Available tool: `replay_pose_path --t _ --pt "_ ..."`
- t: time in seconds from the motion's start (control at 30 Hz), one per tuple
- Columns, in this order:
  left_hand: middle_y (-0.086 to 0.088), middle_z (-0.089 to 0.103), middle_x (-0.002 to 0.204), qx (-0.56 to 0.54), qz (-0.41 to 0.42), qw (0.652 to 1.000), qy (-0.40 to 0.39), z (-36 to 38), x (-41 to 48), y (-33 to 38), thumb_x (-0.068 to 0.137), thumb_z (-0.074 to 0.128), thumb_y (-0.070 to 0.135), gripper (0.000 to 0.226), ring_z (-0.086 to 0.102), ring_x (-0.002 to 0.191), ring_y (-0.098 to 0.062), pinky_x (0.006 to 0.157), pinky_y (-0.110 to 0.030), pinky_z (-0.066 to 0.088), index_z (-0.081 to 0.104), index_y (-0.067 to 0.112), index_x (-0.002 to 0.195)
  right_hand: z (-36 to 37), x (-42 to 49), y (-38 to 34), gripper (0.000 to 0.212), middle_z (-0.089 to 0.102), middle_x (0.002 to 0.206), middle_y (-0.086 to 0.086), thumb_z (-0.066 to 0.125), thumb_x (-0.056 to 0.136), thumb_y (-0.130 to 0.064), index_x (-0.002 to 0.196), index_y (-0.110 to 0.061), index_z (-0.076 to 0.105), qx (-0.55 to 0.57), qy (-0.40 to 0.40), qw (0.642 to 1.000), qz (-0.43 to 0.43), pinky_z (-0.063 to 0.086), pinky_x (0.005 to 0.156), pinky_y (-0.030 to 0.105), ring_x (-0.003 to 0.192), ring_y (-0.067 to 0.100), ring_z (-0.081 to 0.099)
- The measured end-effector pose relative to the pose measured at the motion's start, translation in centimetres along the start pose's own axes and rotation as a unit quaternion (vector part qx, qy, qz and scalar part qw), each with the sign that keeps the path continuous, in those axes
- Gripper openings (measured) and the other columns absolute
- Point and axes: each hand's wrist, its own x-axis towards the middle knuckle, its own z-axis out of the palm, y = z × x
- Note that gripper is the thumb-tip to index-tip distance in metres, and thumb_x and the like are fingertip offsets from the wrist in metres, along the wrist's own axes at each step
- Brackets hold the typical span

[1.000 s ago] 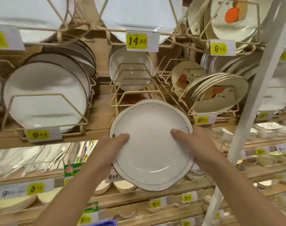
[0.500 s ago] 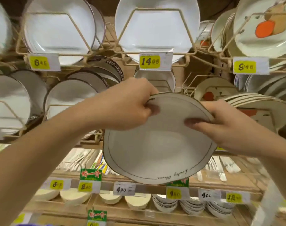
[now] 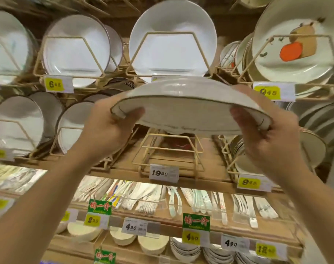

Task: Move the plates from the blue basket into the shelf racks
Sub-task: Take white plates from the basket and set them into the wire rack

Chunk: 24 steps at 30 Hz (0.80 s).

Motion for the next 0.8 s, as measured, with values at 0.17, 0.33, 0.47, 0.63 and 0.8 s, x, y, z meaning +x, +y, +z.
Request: replay_pose_path --t 0.17,0.33,0.47,0.63,0.8 --pt "-0.01 0.07 0.11 0.144 0.104 0.984 -0.006 1.3 0.2 -3.4 0.078 0.072 0.004 0.041 0.064 0.093 -0.007 0.081 -0.011 0.046 0.065 -0.001 0.118 2.1 -0.9 2.2 0.047 0.07 0.112 0.007 0.065 0.075 -0.002 0.121 -0.008 0.065 -0.092 -0.036 0.995 0.029 0.051 0.078 0.027 0.094 0.022 0.066" --pt "-0.011 0.07 0.109 0.149 0.029 0.988 0.008 4.2 0.0 -7.8 0.074 0.075 -0.007 0.043 0.066 0.096 -0.016 0.079 -0.001 0.041 0.067 0.001 0.116 6.7 -1.7 5.9 0.056 0.065 0.126 0.008 0.064 0.08 0.002 0.133 -0.012 0.056 -0.143 -0.079 0.979 0.12 0.05 0.086 0.037 0.106 0.03 0.064" --pt "0.003 0.069 0.1 0.03 -0.114 0.99 0.075 6.6 0.9 -9.9 0.083 0.066 0.002 0.033 0.06 0.09 0.003 0.076 -0.011 0.047 0.069 0.019 0.11 9.6 -1.1 8.6 0.027 0.069 0.104 -0.001 0.056 0.088 -0.013 0.113 -0.023 0.059 -0.17 -0.058 0.974 0.136 0.047 0.067 0.028 0.091 0.024 0.066" --pt "0.003 0.067 0.094 0.047 -0.199 0.978 0.043 8.5 3.3 -13.9 0.087 0.064 0.013 0.025 0.059 0.087 -0.008 0.06 -0.006 0.038 0.072 0.015 0.111 11.6 0.6 11.4 0.02 0.07 0.098 0.006 0.057 0.087 -0.009 0.104 -0.018 0.062 -0.24 -0.069 0.954 0.163 0.044 0.066 0.03 0.088 0.03 0.066" --pt "-0.016 0.072 0.101 0.015 -0.223 0.974 0.046 10.8 6.2 -17.1 0.084 0.06 -0.006 0.028 0.065 0.1 -0.029 0.078 -0.02 0.045 0.07 0.0 0.11 12.3 2.4 14.5 0.037 0.066 0.097 0.012 0.047 0.088 0.002 0.118 -0.016 0.061 -0.289 -0.091 0.929 0.212 0.037 0.068 0.031 0.092 0.032 0.062"
